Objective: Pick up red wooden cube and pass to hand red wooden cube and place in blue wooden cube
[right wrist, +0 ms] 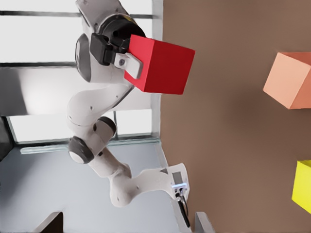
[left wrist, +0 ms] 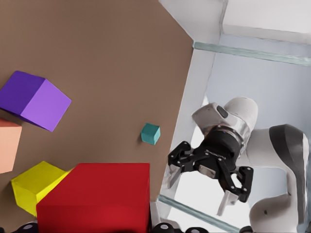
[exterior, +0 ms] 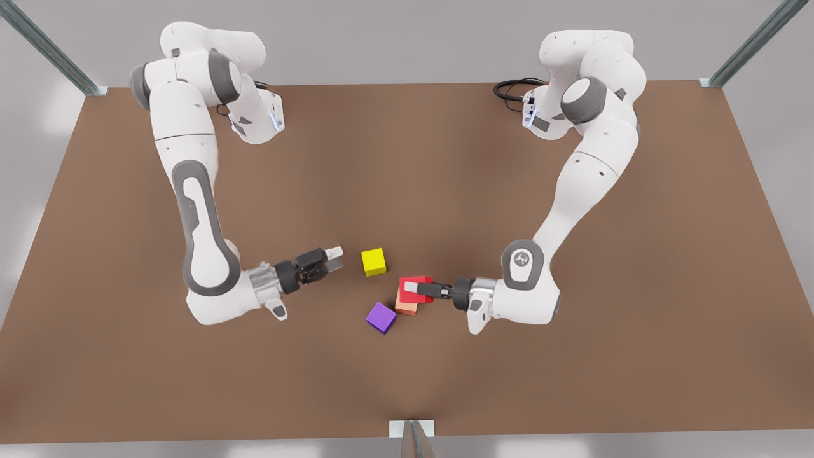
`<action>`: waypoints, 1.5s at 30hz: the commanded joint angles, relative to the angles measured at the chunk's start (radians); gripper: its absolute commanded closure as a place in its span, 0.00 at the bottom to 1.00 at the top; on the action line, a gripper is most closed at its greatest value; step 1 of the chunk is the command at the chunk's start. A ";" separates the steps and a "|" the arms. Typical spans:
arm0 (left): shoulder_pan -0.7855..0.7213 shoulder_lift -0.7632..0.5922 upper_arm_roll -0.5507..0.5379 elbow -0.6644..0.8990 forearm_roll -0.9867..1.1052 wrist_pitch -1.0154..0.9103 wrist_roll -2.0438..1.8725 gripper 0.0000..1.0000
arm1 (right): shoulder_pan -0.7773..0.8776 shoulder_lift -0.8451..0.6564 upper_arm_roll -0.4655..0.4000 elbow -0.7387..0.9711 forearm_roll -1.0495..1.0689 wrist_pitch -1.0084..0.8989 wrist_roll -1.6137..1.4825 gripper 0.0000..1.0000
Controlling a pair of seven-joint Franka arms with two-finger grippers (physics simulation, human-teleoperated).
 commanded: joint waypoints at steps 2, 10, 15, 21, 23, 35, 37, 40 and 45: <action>-0.011 0.004 -0.001 0.001 -0.145 0.110 0.089 0.47 | 0.010 0.028 0.000 0.034 0.099 0.105 -1.212 0.00; -0.030 0.014 -0.004 -0.007 -0.210 0.101 0.195 0.47 | 0.031 0.149 0.070 0.182 0.154 0.335 -1.436 0.00; -0.031 0.018 -0.004 -0.019 -0.210 0.105 0.325 0.45 | 0.033 0.172 0.102 0.177 0.200 0.410 -1.435 0.00; -0.034 0.020 -0.004 -0.021 -0.210 0.105 0.350 0.47 | 0.031 0.193 0.153 0.177 0.215 0.427 -1.436 0.00; -0.037 0.020 -0.004 -0.021 -0.210 0.105 0.350 0.47 | 0.033 0.196 0.155 0.177 0.217 0.438 -1.436 0.00; -0.042 0.020 -0.004 -0.021 -0.210 0.108 0.350 0.47 | 0.027 0.199 0.179 0.163 0.217 0.439 -1.455 0.00; -0.042 0.020 -0.004 -0.021 -0.210 0.108 0.350 0.47 | 0.025 0.196 0.179 0.153 0.214 0.432 -1.456 0.00; -0.042 0.020 -0.004 -0.021 -0.210 0.108 0.350 0.47 | 0.024 0.196 0.190 0.140 0.214 0.432 -1.472 0.00; -0.042 0.020 -0.004 -0.021 -0.210 0.108 0.350 0.47 | 0.027 0.196 0.198 0.148 0.215 0.441 -1.475 0.00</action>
